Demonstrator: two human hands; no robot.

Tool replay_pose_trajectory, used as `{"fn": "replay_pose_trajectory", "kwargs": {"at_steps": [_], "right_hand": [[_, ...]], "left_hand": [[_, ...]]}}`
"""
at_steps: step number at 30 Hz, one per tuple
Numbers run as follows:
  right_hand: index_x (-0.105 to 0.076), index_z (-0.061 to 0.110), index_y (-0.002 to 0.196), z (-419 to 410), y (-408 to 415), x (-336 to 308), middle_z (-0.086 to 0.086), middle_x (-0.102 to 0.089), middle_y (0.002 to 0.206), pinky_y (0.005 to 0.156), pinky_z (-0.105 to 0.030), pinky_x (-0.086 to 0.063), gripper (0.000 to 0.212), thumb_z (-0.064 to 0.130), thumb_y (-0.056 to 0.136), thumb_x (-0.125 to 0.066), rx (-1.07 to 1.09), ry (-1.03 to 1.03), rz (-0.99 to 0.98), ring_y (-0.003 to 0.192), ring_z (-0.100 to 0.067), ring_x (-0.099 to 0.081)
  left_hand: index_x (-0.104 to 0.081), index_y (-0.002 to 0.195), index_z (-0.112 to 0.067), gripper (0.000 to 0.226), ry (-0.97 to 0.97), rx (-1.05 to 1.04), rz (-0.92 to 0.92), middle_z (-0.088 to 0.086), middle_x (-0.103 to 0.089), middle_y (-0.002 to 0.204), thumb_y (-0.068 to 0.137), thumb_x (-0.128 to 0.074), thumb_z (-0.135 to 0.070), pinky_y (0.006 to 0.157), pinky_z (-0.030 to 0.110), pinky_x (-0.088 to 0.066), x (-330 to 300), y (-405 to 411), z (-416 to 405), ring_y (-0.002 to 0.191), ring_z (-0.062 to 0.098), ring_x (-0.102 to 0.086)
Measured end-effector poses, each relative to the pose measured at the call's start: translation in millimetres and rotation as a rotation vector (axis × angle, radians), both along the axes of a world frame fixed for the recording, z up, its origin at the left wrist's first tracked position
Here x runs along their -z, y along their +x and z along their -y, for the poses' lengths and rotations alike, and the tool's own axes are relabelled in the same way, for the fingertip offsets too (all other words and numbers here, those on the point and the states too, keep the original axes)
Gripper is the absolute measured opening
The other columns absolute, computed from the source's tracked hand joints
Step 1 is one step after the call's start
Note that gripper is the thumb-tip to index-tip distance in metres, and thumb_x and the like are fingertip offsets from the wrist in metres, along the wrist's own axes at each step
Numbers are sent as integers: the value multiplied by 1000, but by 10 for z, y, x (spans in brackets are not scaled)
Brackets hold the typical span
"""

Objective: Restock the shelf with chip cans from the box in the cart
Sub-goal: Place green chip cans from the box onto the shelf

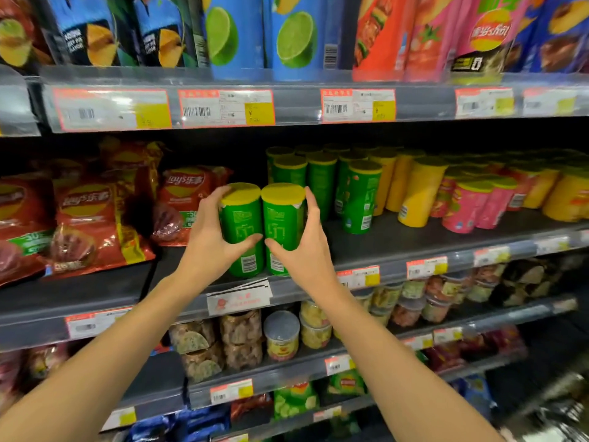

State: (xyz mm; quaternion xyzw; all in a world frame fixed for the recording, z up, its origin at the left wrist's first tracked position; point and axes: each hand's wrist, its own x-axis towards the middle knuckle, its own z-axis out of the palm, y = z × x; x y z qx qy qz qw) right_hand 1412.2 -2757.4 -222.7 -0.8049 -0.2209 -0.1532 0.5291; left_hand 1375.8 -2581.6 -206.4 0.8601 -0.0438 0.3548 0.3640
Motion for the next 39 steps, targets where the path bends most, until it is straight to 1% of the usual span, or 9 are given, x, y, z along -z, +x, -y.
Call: {"fn": "replay_pose_trajectory", "kwargs": {"at_steps": [3, 7, 9, 17, 21, 25, 28, 33, 39], "right_hand": [[-4, 30, 155, -48, -27, 6, -9, -40, 143, 101, -44, -43, 112, 47, 76, -81, 152, -123, 91, 131, -26, -41], [-5, 29, 156, -82, -74, 53, -6, -41, 137, 100, -39, -42, 107, 38, 80, -79, 195, -99, 100, 128, -22, -40], [-5, 32, 156, -74, -72, 70, -4, -41, 140, 100, -37, -40, 105, 33, 82, -79, 182, -62, 82, 129, -20, -41], [-7, 31, 156, 82, 131, 66, -9, -44, 146, 97, -41, -45, 98, 28, 86, -76, 235, -82, 80, 128, -28, -50], [-10, 28, 156, 200, 302, 60, -9, -48, 145, 98, -41, -45, 98, 29, 85, -77, 288, -71, 3, 127, -28, -52], [-23, 21, 151, 285, 466, 90, -8, -58, 133, 95, -45, -52, 87, 28, 83, -77, 314, -25, -26, 115, -27, -60], [-31, 14, 146, 330, 560, 110, -8, -60, 128, 90, -44, -55, 79, 24, 82, -77, 342, 8, 23, 108, -27, -63], [-37, 8, 143, 347, 690, 134, -10, -55, 132, 90, -40, -53, 75, 21, 81, -77, 425, 1, 76, 117, -27, -58], [-41, 8, 142, 344, 770, 154, -11, -49, 136, 88, -44, -50, 71, 21, 82, -76, 493, 6, 85, 121, -29, -53]], "left_hand": [[-31, 142, -26, 88, -7, 24, 27, -8, -40, 136, 73, -85, -22, 94, -2, -26, 46, 10, 14, 121, -1, -37], [-32, 136, -33, 81, -20, 68, 63, -6, -45, 132, 74, -83, -20, 99, 24, -39, 59, 34, 40, 123, 13, -45], [-32, 134, -35, 80, -39, 76, 66, -6, -46, 130, 74, -82, -19, 97, 31, -43, 66, 40, 54, 122, 16, -47], [-29, 134, -34, 84, -72, 44, 54, -6, -40, 127, 72, -84, -22, 93, 17, -39, 122, 57, 47, 114, 6, -46], [-29, 132, -39, 83, -102, 45, 52, -4, -41, 126, 72, -84, -21, 91, 26, -43, 131, 61, 68, 112, 10, -47], [-33, 132, -34, 83, -106, 29, 61, 0, -46, 125, 69, -85, -19, 89, 20, -39, 144, 96, 64, 111, 13, -48], [-32, 134, -34, 85, -107, 28, 57, -1, -45, 125, 69, -85, -20, 89, 23, -40, 162, 105, 59, 111, 12, -49], [-27, 131, -44, 87, -116, 55, 64, -2, -44, 125, 70, -85, -20, 89, 26, -44, 149, 95, 48, 110, 12, -49], [-27, 127, -48, 87, -123, 69, 64, 0, -45, 125, 70, -85, -19, 90, 29, -46, 137, 93, 53, 112, 15, -50]]}}
